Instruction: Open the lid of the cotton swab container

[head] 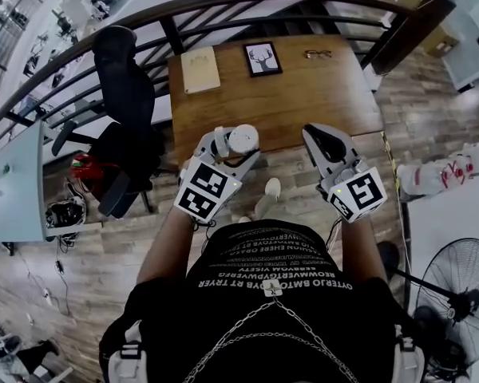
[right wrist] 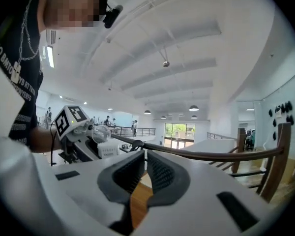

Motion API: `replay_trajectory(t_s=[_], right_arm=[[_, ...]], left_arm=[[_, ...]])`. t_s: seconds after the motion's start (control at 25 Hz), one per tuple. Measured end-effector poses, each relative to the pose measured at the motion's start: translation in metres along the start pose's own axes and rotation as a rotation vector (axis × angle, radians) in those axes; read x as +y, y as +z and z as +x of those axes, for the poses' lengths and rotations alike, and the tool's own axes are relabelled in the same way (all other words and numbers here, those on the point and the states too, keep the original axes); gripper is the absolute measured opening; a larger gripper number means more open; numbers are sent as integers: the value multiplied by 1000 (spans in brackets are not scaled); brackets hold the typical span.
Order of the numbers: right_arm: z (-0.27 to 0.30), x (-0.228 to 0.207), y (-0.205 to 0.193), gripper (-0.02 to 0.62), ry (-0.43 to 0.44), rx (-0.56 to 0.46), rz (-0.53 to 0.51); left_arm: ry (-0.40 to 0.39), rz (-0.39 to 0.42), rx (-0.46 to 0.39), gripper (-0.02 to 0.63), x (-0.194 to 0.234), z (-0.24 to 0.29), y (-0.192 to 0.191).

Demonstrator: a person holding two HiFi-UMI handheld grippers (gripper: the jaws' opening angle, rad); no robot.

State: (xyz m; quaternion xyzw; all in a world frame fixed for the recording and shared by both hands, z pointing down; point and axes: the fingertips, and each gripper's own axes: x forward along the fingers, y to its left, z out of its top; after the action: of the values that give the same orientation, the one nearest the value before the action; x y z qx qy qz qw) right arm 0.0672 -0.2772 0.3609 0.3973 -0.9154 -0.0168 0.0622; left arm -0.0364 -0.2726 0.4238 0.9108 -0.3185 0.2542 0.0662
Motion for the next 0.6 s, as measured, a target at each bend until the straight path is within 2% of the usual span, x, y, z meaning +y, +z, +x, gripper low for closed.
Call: replay_trajectory(t_s=[0.32, 0.6], right_arm=[[-25, -42, -19, 14, -153, 65, 19], [-20, -36, -23, 14, -153, 82, 24]], left_arm=[[70, -14, 18, 262, 26, -23, -10], [64, -9, 18, 262, 26, -24, -11]])
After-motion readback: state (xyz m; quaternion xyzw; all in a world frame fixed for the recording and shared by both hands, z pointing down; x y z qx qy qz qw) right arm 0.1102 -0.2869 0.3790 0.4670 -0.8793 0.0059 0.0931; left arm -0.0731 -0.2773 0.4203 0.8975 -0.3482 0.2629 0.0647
